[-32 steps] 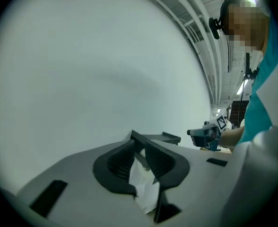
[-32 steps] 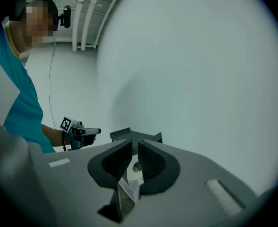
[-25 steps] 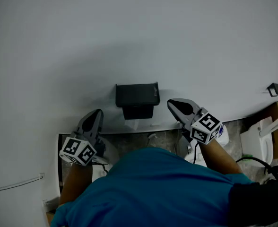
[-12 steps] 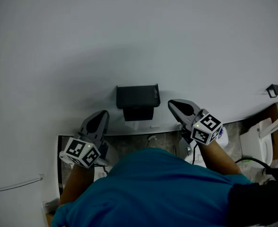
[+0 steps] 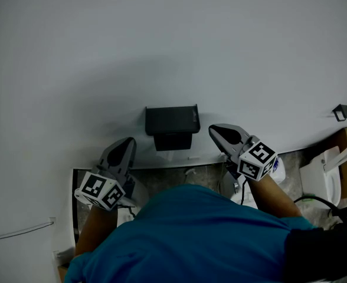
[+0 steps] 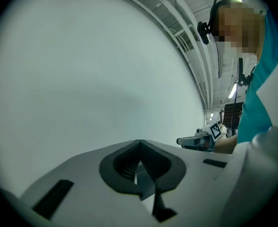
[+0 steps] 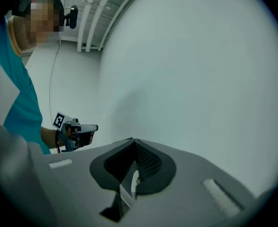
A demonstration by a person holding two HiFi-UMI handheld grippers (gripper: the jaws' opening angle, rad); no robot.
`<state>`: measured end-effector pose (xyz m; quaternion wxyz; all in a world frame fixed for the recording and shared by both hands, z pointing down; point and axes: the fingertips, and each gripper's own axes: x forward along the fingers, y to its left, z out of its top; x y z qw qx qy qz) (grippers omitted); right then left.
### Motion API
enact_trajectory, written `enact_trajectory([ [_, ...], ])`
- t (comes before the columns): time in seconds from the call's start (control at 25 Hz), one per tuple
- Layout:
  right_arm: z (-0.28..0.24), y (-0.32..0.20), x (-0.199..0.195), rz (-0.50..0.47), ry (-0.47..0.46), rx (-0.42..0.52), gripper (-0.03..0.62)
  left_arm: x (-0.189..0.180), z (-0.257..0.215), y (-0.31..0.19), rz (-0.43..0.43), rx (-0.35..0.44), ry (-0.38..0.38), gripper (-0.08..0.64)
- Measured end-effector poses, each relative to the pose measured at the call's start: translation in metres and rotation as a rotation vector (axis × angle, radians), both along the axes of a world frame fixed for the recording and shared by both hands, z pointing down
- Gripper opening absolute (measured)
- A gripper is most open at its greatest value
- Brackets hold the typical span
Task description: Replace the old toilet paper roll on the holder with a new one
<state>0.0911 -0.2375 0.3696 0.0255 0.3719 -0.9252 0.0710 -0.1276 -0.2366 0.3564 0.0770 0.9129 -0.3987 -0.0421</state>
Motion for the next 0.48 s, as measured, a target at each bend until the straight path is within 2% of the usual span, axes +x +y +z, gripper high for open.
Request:
enact_trajectory([
  [0.48, 0.0020, 0.0001, -0.0019, -0.013, 0.021, -0.001, 0.000, 0.0008, -0.0004, 0.0000, 0.006, -0.009, 0.001, 0.008],
])
